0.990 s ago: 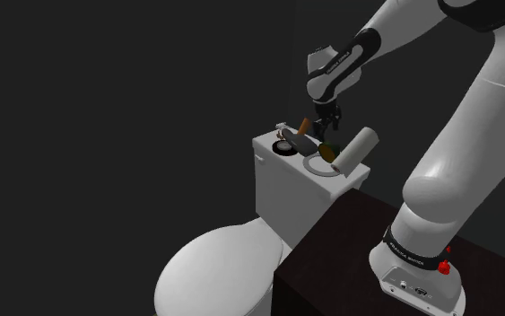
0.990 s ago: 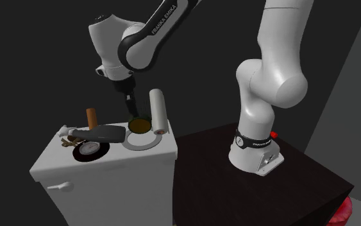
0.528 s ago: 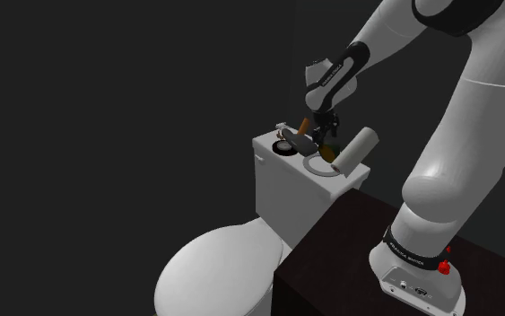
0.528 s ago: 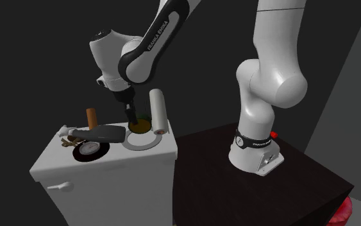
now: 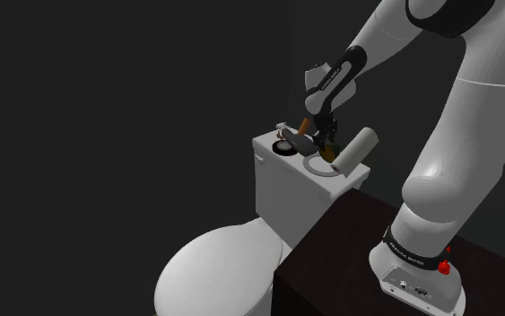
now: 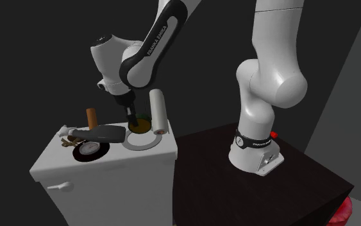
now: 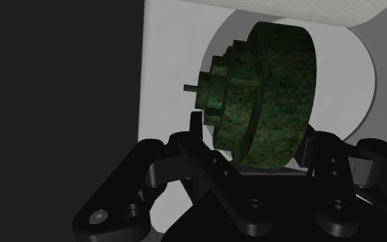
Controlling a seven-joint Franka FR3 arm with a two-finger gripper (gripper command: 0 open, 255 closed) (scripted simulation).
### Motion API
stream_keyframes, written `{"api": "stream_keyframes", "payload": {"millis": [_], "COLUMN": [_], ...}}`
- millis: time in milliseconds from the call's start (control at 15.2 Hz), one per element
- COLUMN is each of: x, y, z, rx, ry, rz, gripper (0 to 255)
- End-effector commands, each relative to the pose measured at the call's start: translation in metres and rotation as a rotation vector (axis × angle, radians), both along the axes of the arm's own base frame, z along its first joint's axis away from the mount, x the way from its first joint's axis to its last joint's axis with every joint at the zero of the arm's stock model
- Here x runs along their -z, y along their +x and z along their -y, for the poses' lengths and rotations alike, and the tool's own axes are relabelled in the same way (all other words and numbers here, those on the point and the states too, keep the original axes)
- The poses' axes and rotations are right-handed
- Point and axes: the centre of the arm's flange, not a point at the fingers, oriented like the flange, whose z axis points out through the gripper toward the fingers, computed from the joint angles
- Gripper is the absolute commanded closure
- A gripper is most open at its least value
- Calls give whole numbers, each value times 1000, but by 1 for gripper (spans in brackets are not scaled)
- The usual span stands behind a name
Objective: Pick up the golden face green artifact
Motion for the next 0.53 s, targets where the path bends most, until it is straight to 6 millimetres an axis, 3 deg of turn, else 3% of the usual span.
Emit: {"api": "stream_keyframes", "payload": {"millis": [0, 264, 462], "x": [1, 1, -15], "y": [0, -1, -1], "z": [0, -1, -1], "rx": [0, 0, 0], "ry": [1, 1, 1], "rz": [-2, -2, -2], "gripper": [255, 255, 255]}}
